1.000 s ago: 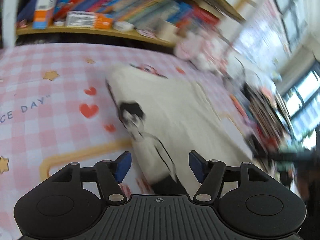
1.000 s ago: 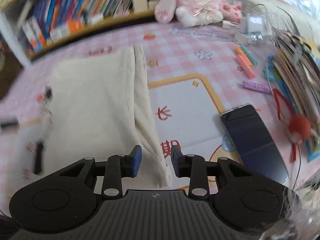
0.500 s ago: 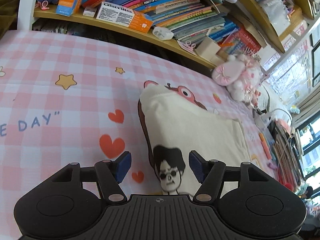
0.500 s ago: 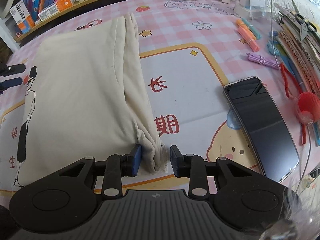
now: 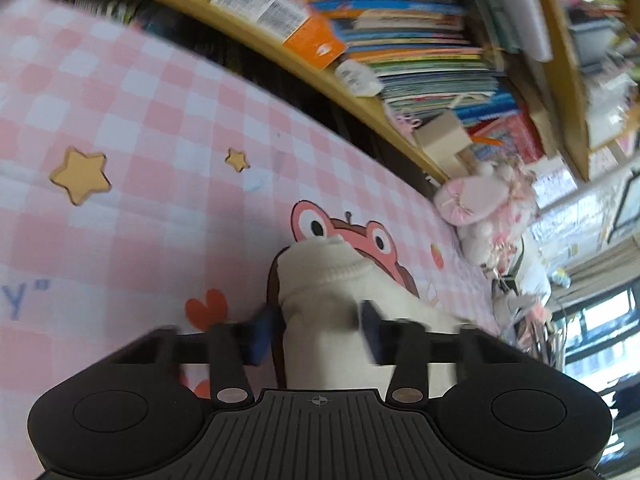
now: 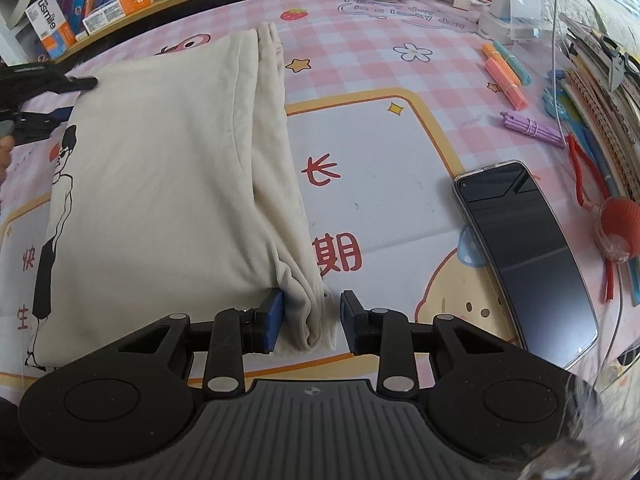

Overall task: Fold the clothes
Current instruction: 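Grasp the shirt edge by the printed figure with the left tool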

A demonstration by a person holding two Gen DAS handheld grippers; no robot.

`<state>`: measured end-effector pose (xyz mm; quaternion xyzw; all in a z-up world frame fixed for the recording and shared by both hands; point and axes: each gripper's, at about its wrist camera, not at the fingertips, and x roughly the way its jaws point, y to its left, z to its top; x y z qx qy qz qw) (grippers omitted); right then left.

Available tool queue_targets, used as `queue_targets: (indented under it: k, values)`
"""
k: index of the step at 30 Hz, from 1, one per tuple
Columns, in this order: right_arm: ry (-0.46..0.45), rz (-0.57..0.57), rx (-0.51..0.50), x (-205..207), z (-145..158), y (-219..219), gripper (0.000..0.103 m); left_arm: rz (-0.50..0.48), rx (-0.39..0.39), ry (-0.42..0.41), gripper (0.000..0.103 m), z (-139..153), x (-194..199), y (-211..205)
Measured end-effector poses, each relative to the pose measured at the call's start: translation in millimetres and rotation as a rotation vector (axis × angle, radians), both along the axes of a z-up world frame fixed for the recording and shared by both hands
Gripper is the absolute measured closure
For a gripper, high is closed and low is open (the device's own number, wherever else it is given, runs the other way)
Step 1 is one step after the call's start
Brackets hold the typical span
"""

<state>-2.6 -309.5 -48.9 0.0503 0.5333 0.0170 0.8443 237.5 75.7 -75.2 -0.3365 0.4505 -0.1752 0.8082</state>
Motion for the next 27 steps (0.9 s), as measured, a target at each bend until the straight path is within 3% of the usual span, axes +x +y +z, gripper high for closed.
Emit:
queue_targets:
  k: [2,3,4,7,8,13,15,16,18,24,27]
  values:
    - [-0.002,-0.001,0.003,-0.5,0.0,-0.4,0.074,0.052,-0.033,0.044,0.092,-4.6,5.4,2.4]
    - [-0.003,-0.002,0.005,-0.7,-0.1,-0.6,0.074,0.044,0.001,0.004,0.095,2.4,2.4,-2.1]
    - [-0.003,-0.003,0.007,-0.8,-0.3,-1.0,0.074,0.026,0.048,-0.053,0.095,11.9,-1.9,-8.2]
    - [-0.008,-0.01,0.014,-1.7,-0.1,-2.2,0.074,-0.132,0.35,-0.286,0.091,38.2,-21.7,-46.8]
    - [-0.01,-0.012,0.016,-2.2,-0.1,-2.4,0.074,-0.133,0.357,-0.278,0.087,36.3,-18.1,-46.7]
    - [-0.002,-0.001,0.015,-0.1,0.0,-2.6,0.073,-0.044,0.226,-0.124,0.065,14.9,12.5,-24.0]
    - [0.0,0.0,0.013,0.1,0.0,-2.3,0.073,0.034,0.141,-0.072,0.044,14.4,16.3,-9.9]
    - [0.0,0.0,0.014,-0.1,0.1,-2.5,0.073,0.067,0.128,-0.06,0.04,15.4,14.1,-5.2]
    - [0.0,-0.001,0.015,-0.3,0.0,-3.1,0.073,0.098,0.11,-0.045,0.038,16.5,5.7,2.0]
    - [-0.01,-0.011,0.017,-2.7,0.2,-1.8,0.073,0.005,0.1,-0.064,0.04,15.8,-53.7,1.2]
    - [-0.014,-0.017,0.018,-3.4,0.2,-1.9,0.073,0.012,0.089,-0.083,0.044,15.1,-76.7,-1.9]
